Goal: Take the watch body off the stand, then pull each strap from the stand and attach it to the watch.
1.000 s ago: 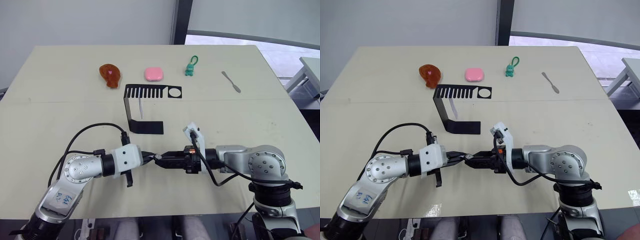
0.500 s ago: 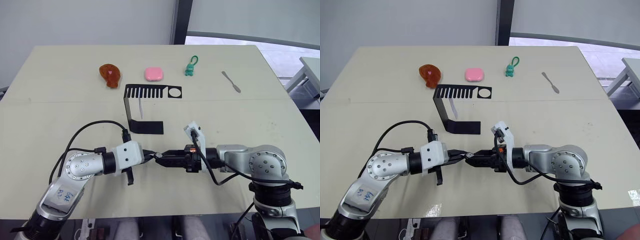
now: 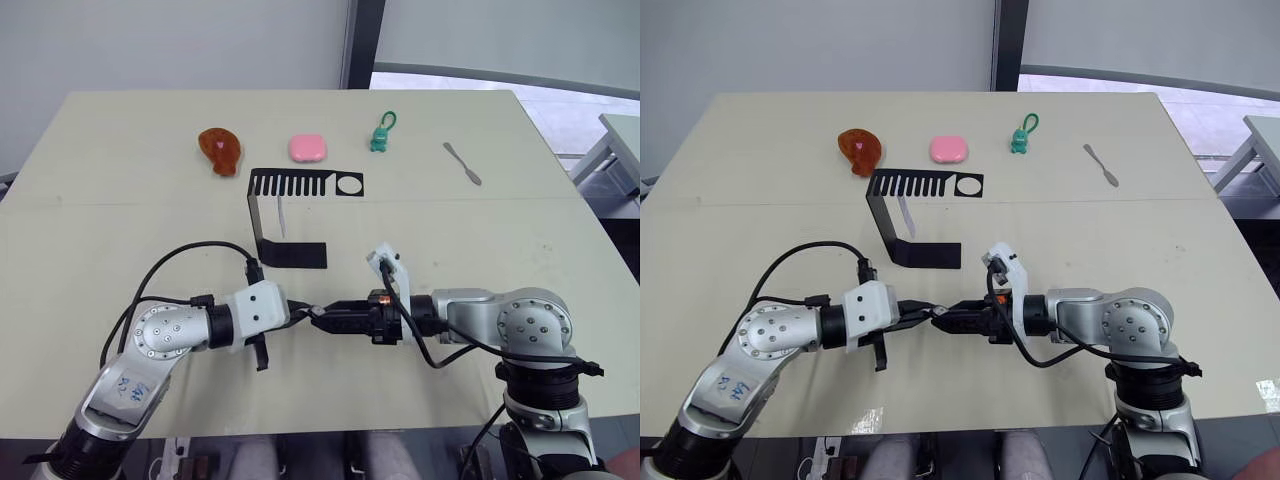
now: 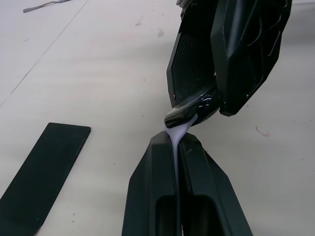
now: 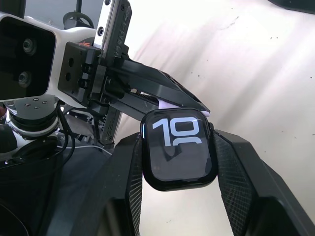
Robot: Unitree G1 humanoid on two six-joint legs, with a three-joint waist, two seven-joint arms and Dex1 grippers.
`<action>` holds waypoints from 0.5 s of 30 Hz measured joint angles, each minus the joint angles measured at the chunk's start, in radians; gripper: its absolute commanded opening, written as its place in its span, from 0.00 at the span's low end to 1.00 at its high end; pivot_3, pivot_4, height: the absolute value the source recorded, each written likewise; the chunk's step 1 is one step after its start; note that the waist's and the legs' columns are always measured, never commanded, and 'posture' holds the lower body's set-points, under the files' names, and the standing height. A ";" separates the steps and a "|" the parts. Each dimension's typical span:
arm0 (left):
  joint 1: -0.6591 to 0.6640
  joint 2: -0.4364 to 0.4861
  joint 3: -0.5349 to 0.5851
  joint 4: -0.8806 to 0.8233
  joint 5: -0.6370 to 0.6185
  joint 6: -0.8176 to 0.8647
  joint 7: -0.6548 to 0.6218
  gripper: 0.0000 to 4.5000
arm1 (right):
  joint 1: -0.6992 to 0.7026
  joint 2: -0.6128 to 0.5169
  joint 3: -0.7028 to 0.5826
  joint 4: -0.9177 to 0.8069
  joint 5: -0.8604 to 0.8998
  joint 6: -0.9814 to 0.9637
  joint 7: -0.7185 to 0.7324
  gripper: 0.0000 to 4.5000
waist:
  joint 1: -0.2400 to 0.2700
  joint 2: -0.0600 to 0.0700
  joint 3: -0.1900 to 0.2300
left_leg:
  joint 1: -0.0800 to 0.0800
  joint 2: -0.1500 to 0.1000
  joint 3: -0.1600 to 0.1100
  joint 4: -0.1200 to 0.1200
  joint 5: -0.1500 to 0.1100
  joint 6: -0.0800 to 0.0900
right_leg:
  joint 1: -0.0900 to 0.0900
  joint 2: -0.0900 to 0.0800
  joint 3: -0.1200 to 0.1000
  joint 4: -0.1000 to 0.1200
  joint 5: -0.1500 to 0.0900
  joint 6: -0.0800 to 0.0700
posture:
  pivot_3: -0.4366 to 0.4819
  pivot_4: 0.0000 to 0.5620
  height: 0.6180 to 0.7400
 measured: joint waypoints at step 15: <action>0.000 0.000 -0.002 -0.002 0.002 0.003 0.001 0.01 | -0.005 0.005 -0.006 0.001 0.000 0.018 -0.010 0.35 | 0.000 0.000 0.000 | 0.000 0.000 0.000 0.000 0.000 0.000 | 0.000 0.000 0.000 0.000 0.000 0.000 | 0.48 0.27 1.00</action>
